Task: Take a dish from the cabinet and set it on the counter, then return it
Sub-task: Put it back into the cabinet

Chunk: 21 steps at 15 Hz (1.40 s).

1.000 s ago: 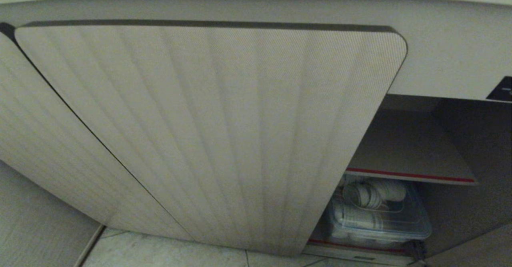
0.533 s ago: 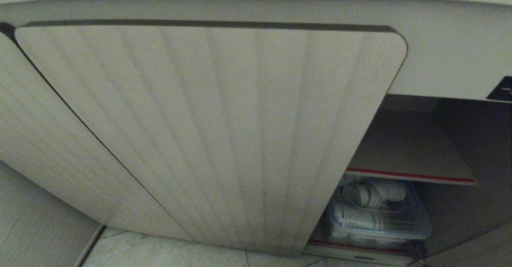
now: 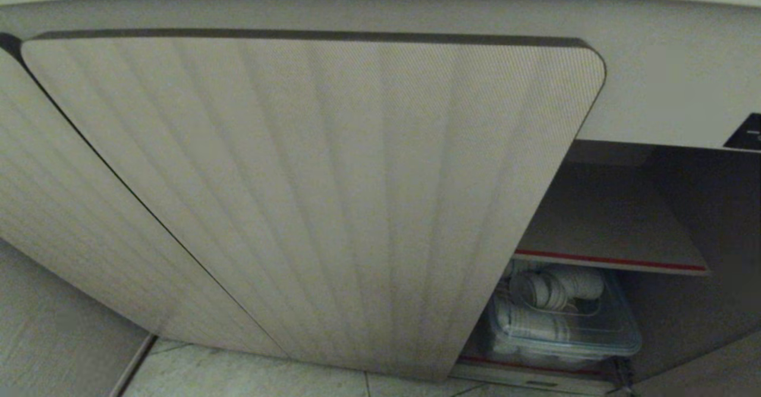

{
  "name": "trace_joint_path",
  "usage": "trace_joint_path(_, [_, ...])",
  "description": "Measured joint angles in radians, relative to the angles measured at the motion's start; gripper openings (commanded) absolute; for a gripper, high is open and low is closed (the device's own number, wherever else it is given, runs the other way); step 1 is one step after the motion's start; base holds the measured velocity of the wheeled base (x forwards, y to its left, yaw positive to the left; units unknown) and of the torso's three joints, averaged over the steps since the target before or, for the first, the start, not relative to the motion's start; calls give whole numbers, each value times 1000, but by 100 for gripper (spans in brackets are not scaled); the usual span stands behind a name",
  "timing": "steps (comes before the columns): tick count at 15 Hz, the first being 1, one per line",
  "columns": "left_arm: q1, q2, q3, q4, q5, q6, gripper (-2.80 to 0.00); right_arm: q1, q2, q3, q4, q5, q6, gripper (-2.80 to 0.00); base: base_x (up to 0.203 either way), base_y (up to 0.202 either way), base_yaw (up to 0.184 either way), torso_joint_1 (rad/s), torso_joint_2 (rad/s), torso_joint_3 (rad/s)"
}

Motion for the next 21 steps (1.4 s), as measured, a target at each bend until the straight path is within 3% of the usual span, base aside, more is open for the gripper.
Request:
trace_joint_path(6, [0, 0, 0, 0, 0, 0, -280, -22, 42, -34, -7, 0, 7, -280, 0, 0, 0, 0, 0, 0])
trace_joint_path(15, [0, 0, 0, 0, 1, 0, -280, -27, 264, -216, -12, -7, 146, -280, 0, 0, 0, 0, 0, 0])
trace_joint_path(21, [0, 0, 0, 0, 0, 0, -280, -28, 396, -295, -84, -4, 273, -280, 0, 0, 0, 0, 0, 0])
